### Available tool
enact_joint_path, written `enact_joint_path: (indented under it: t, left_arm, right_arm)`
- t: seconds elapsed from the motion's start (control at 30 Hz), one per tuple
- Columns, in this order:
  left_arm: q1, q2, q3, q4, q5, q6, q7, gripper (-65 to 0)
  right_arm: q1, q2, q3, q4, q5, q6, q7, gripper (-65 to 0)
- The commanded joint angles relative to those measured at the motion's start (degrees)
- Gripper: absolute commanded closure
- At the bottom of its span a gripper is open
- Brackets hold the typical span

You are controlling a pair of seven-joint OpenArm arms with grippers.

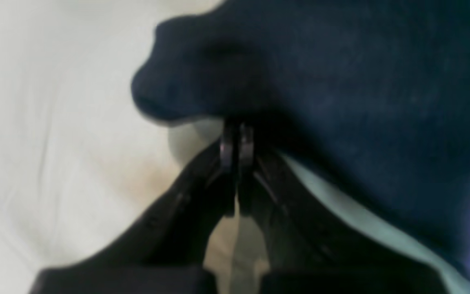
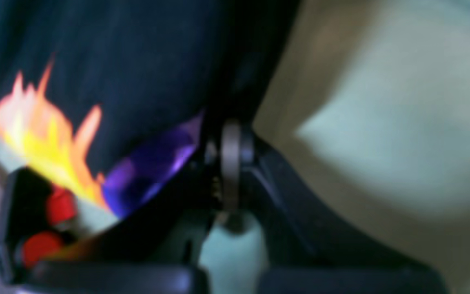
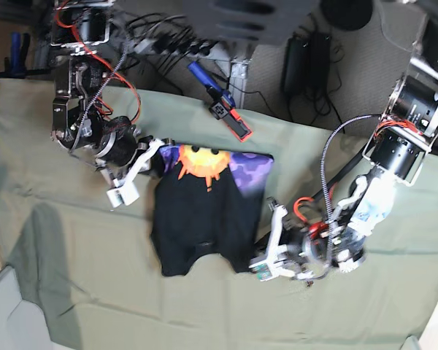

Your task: Fold the T-shirt properly

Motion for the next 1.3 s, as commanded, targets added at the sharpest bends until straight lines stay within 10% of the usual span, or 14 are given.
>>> enact_joint_path:
  t: [0.0, 0.43, 0.73, 0.97, 1.27]
  left_arm:
    - [-1.77, -0.46, -0.39, 0.79, -0.81, 0.28, -0.98, 0.0]
    - [-1.88, -5.95, -16.83, 1.44, -17.27, -0.37, 8.68, 0.0]
    - [5.60, -13.79, -35.15, 6.54, -35.15, -1.63, 17.88, 0.0]
    - [20.04, -20.22, -45.11, 18.23, -37.66, -1.63, 19.26, 0.0]
    - [38.88, -20.15, -52.96, 23.19, -37.46, -1.63, 19.87, 0.0]
  right_arm:
    - [-0.15, -0.07, 0.11, 1.92, 0.83, 3.87, -0.13, 0.0]
    - [-1.33, 0.04, 9.27, 4.09, -1.07, 3.87, -0.87, 0.0]
    - [-6.54, 6.38, 17.25, 6.21, 4.79, 3.91, -2.16, 0.0]
    - [-16.76, 7.48, 19.56, 11.17, 5.90, 3.89, -2.27, 0.0]
    - [-27.12, 7.32, 19.71, 11.78, 6.51, 3.89, -2.25, 0.0]
